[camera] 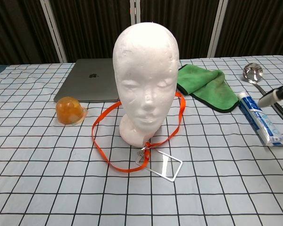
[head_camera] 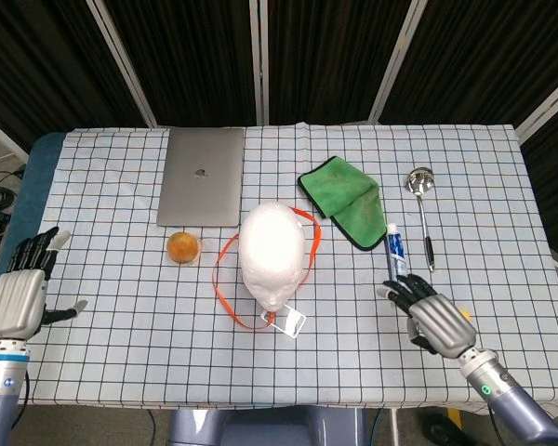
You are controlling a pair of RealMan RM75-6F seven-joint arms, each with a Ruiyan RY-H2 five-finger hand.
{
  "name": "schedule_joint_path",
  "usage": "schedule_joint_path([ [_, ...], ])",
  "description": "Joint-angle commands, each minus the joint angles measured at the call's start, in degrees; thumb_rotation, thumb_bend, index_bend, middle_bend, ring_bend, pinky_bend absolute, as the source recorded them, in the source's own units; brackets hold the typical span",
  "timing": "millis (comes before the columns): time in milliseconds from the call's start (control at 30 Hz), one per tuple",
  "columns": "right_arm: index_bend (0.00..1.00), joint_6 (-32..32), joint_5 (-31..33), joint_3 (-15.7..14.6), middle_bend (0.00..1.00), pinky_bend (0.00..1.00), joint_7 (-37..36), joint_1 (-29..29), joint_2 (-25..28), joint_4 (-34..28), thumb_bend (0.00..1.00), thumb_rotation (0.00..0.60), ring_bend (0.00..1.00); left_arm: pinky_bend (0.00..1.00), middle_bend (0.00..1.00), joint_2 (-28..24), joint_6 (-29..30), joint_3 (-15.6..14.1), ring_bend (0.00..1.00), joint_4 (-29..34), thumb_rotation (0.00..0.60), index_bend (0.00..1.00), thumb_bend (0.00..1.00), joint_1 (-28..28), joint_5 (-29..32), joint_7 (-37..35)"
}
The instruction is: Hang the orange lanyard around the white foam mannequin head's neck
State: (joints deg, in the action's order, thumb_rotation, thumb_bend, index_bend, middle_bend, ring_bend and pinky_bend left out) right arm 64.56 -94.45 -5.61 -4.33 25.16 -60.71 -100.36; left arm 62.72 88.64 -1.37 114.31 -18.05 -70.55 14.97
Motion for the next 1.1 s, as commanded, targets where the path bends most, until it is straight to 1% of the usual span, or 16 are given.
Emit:
schedule_joint_path([
  [33, 0.2, -1.9, -4.1, -1.9, 0.11, 0.0, 0.8, 0.8, -4.0, 2.1, 1.0, 0.6, 0.0, 0.0, 0.0, 0.7, 0.5, -0.3, 0.0, -0.6, 0.6, 0.0, 0.05, 0.9, -1.1, 0.4],
  [100, 0.21, -3.8, -5.9, -2.2, 0.11, 0.0, 1.1, 2.1, -5.8, 2.2, 1.0, 0.6, 0.0, 0.0, 0.0, 0.9, 0.6, 0.0, 0.0, -1.0, 0.6, 0.0, 0.05, 1.3, -1.6, 0.6],
  [200, 0.21, -6.3, -7.4, -1.9, 0.1, 0.0, 2.6, 3.9, -9.0, 2.7, 1.0, 0.6, 0.0, 0.0, 0.0, 1.1, 0.0, 0.3, 0.0, -1.6, 0.6, 0.0, 0.05, 1.6, -2.4, 0.5],
  [333, 0.17, -9.6, -6.9, -0.4, 0.04, 0.01, 4.8, 6.1, -13.0, 3.3, 1.0, 0.6, 0.0, 0.0, 0.0, 1.3, -0.9, 0.9, 0.0, -2.3, 0.6, 0.0, 0.05, 1.8, -2.4, 0.6],
  [433, 0.13, -12.1, -5.0, 1.4, 0.03, 0.01, 7.9, 7.6, -15.8, 3.6, 1.0, 0.6, 0.0, 0.0, 0.0, 1.3, -1.5, 1.3, 0.0, -2.5, 0.6, 0.0, 0.05, 2.0, -2.3, 0.5],
  [567, 0.13, -15.9, -0.4, 4.0, 0.07, 0.01, 12.3, 9.2, -18.9, 3.4, 1.0, 0.6, 0.0, 0.0, 0.0, 1.4, -2.3, 1.9, 0.0, -2.9, 0.6, 0.0, 0.05, 2.2, -2.3, 0.3],
  [667, 0.13, -17.0, 2.4, 5.0, 0.09, 0.02, 14.7, 9.6, -20.5, 3.3, 1.0, 0.6, 0.0, 0.0, 0.0, 1.5, -2.9, 2.2, 0.0, -3.1, 0.6, 0.0, 0.05, 2.4, -2.3, 0.3],
  [1100, 0.13, -20.0, 9.3, 5.0, 0.11, 0.04, 22.8, 10.6, -25.5, 4.2, 1.0, 0.6, 0.01, 0.0, 0.0, 1.3, -3.4, 3.5, 0.0, -2.6, 0.6, 0.0, 0.05, 3.4, -2.6, 0.7],
])
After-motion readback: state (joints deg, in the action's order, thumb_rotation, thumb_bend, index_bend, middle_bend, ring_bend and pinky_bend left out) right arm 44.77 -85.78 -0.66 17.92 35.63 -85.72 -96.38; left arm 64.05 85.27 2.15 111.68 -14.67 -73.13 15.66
